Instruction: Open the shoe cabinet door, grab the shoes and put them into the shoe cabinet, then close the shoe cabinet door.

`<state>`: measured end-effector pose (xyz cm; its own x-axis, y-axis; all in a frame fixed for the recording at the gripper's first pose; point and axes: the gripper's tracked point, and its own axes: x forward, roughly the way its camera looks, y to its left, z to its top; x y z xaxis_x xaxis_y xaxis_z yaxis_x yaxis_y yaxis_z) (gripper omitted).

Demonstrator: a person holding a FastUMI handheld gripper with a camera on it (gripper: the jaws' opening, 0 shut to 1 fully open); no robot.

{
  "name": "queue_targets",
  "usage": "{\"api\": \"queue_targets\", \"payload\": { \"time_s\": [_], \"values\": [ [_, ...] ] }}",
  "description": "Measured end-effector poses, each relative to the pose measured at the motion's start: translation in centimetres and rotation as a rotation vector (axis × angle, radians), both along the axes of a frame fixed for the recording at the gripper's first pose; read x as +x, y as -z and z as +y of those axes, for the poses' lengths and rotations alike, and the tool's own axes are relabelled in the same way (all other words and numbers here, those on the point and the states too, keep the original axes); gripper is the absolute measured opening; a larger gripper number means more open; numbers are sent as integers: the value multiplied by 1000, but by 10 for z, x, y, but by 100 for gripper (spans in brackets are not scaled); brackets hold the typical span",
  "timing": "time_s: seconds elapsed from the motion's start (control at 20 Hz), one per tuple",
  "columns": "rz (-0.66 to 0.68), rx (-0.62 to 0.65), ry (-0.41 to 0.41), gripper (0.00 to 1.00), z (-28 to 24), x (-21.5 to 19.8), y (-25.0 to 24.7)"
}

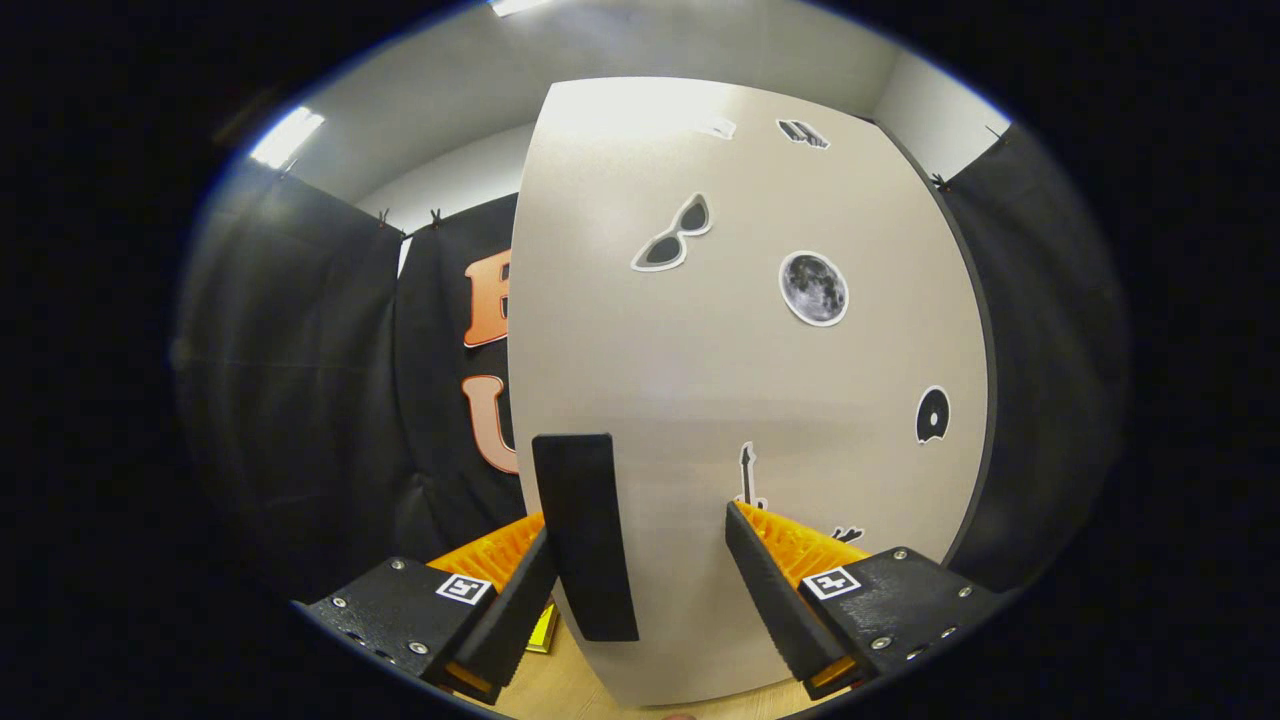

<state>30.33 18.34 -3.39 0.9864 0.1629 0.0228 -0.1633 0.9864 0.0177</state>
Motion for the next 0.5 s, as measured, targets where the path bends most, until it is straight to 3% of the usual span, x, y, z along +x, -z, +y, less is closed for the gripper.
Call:
{"api": "queue_targets", "payload": {
  "time_s": [0.5],
  "values": [
    [-2,-18,99,95,7,14,7]
  ]
}}
